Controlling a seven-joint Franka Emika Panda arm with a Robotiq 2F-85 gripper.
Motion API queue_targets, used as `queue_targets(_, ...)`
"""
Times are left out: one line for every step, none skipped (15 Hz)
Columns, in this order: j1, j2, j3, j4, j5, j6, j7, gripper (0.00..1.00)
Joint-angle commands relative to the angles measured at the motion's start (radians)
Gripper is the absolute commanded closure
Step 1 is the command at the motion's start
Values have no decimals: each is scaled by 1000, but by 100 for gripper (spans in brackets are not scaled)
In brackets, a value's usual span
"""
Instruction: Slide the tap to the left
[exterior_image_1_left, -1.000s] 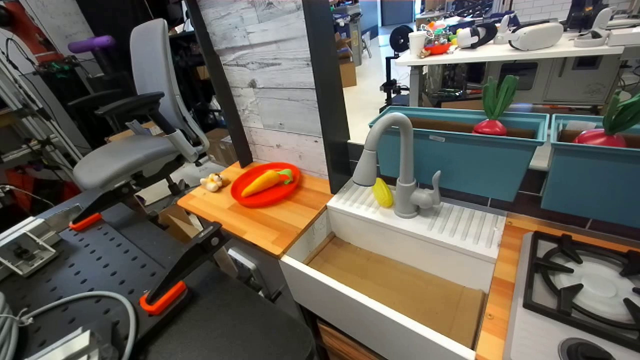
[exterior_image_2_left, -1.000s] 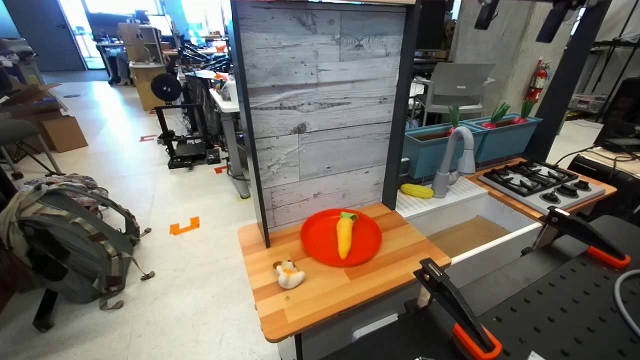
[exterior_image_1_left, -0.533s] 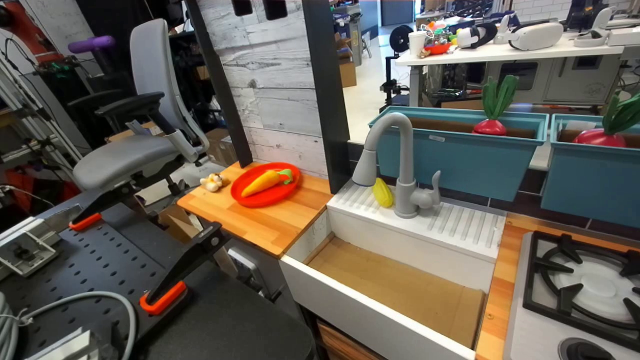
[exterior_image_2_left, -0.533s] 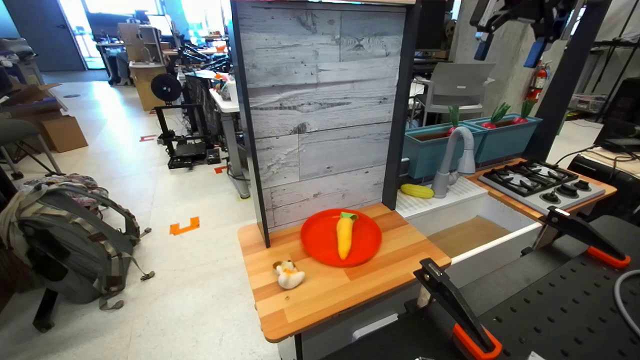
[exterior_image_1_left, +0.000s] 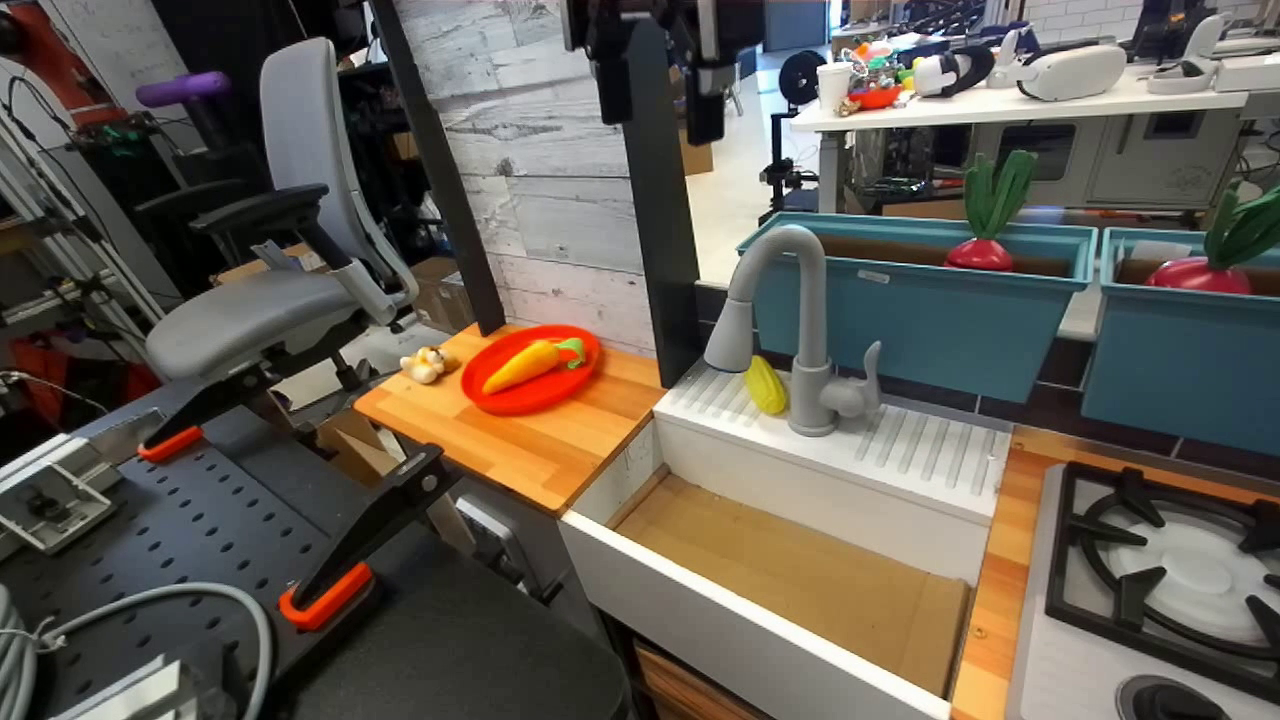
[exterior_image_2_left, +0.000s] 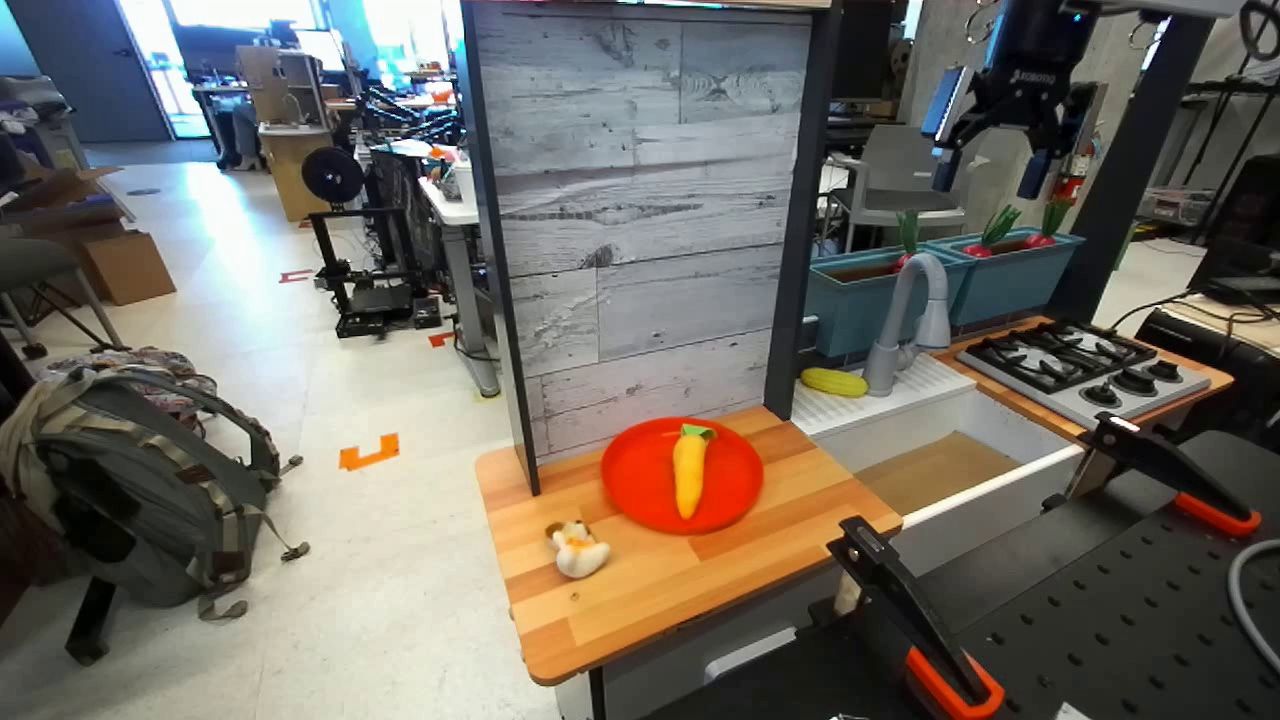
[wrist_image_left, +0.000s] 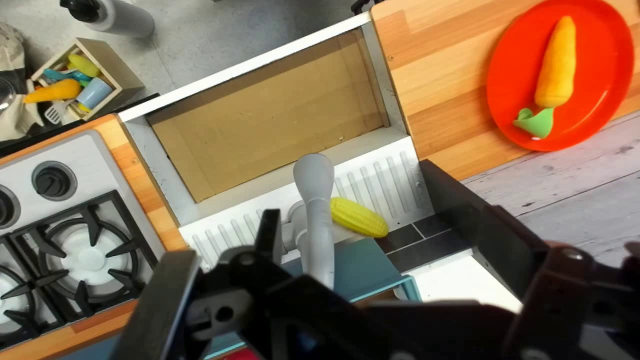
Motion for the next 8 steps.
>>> queue_targets(-32,132,19,118,20,9,-28,0)
queue_targets(-37,162,21,139,19,12,-28,0)
queue_targets(-42,186,23,157,16,13,-26,0)
queue_targets(-45,206,24,170,13,14,-23,0)
queue_targets(-49,231,25,188,11,15,-21,0)
queue_targets(-52,251,26,203,9,11,-17,0)
queue_targets(-55,272,28,220,10,10,-14,0)
queue_targets(-56,290,29,234,8,10,-12,0)
